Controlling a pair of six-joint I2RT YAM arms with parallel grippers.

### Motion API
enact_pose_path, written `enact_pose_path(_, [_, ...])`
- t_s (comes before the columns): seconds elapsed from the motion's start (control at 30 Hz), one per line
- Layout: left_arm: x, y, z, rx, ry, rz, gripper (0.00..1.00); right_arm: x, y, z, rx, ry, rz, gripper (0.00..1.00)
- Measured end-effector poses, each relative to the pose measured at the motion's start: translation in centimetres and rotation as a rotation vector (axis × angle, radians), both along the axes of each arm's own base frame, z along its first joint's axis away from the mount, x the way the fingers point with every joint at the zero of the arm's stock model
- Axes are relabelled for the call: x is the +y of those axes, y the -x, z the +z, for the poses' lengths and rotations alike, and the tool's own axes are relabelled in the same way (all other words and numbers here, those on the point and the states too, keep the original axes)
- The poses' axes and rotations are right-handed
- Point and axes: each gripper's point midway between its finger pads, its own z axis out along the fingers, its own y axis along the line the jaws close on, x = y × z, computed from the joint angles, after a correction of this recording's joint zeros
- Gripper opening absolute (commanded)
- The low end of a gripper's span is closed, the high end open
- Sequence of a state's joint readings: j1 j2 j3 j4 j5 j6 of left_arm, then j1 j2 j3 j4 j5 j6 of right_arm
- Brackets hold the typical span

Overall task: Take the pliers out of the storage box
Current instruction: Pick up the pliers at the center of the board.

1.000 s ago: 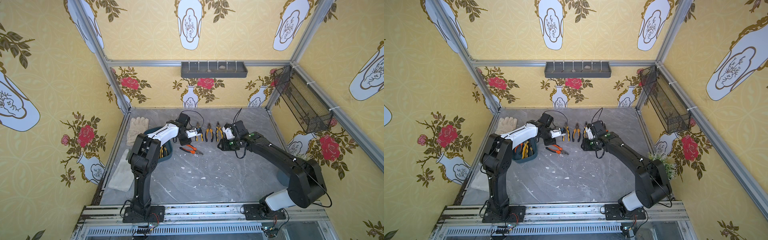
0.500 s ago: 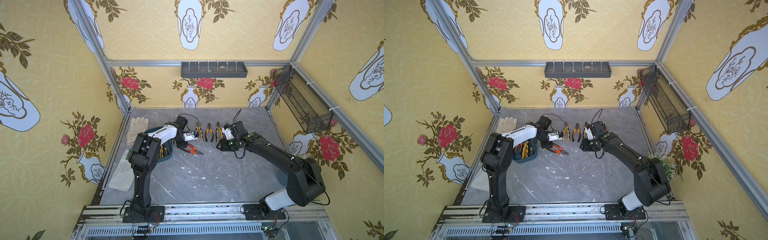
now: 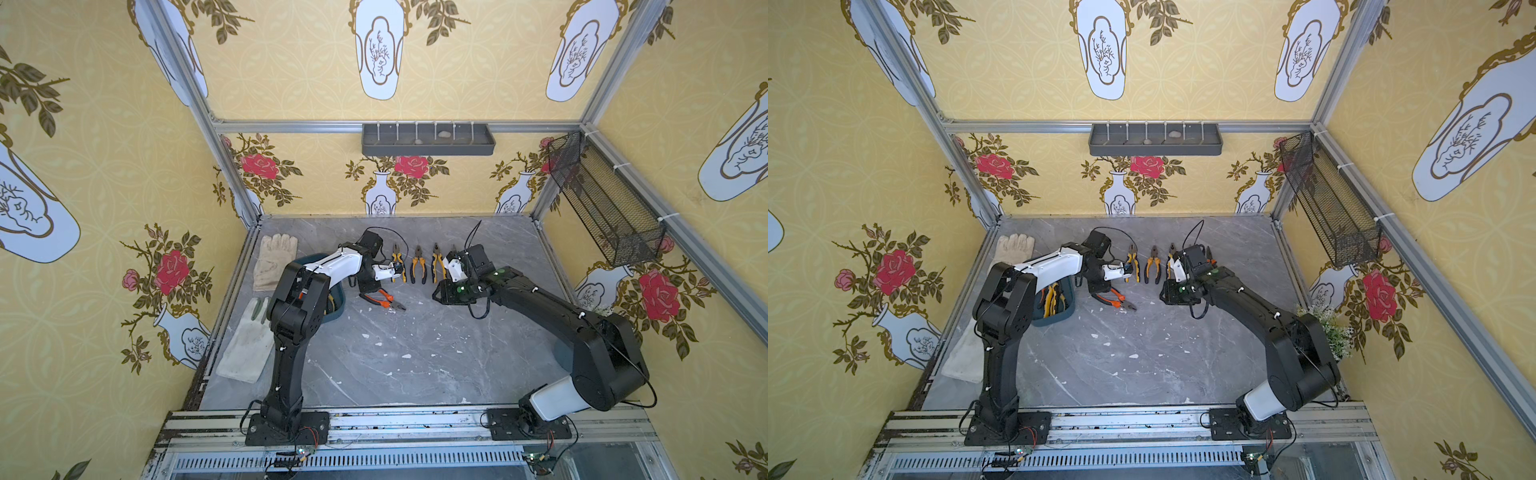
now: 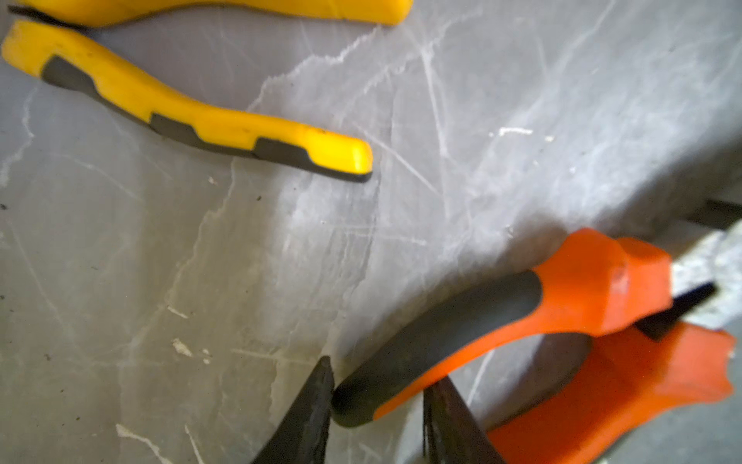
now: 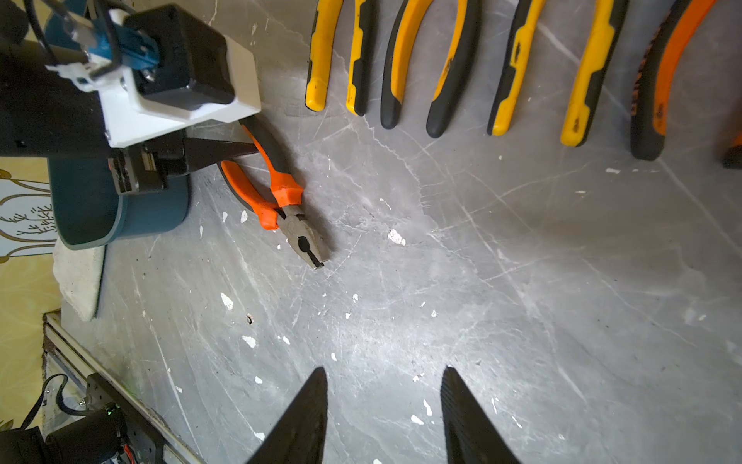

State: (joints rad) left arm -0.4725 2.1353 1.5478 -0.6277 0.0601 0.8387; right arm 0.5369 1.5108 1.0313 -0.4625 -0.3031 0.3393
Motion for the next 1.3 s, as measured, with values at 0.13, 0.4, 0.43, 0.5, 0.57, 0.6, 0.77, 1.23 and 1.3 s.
enact_pose_path(0.13, [0.0, 0.1, -0.1, 0.003, -0.001, 0.003, 0.38, 0.0, 0.0, 0.0, 0.001, 0.000, -0.001, 0.47])
enact_pose_path(0.4, [-0.1, 1.0, -0.2, 0.019, 0.008, -0.003, 0.26, -0.1, 0.0, -0.1, 0.001, 0.001, -0.003, 0.47])
enact_pose_path(0.43, [-0.2, 1.0, -0.2, 0.017, 0.010, -0.004, 0.26, -0.1, 0.0, -0.1, 0.001, 0.001, -0.003, 0.47])
enact_pose_path(0.5, [-0.2, 1.4, -0.1, 0.015, 0.011, -0.008, 0.26, -0.1, 0.0, -0.1, 0.001, 0.001, -0.003, 0.47])
enact_pose_path(0.57, [0.0, 2.4, 0.0, 0.024, 0.006, -0.015, 0.26, -0.1, -0.1, -0.1, 0.000, 0.001, -0.004, 0.47])
enact_pose_path(0.6, [0.1, 3.1, 0.0, 0.037, 0.000, -0.020, 0.26, -0.2, -0.1, -0.1, 0.000, 0.001, -0.005, 0.47])
enact_pose_path(0.77, [-0.1, 5.6, 0.1, 0.061, -0.022, -0.051, 0.22, -0.1, -0.3, 0.1, -0.003, -0.002, -0.006, 0.47])
enact_pose_path(1.23, [-1.7, 11.2, 0.2, 0.085, -0.091, -0.064, 0.00, 0.2, -0.4, 0.8, -0.003, -0.018, -0.021, 0.47])
enact_pose_path(1.3, [-2.0, 12.0, 0.4, 0.078, -0.105, -0.040, 0.00, 0.2, -0.5, 1.3, -0.014, -0.023, -0.022, 0.47])
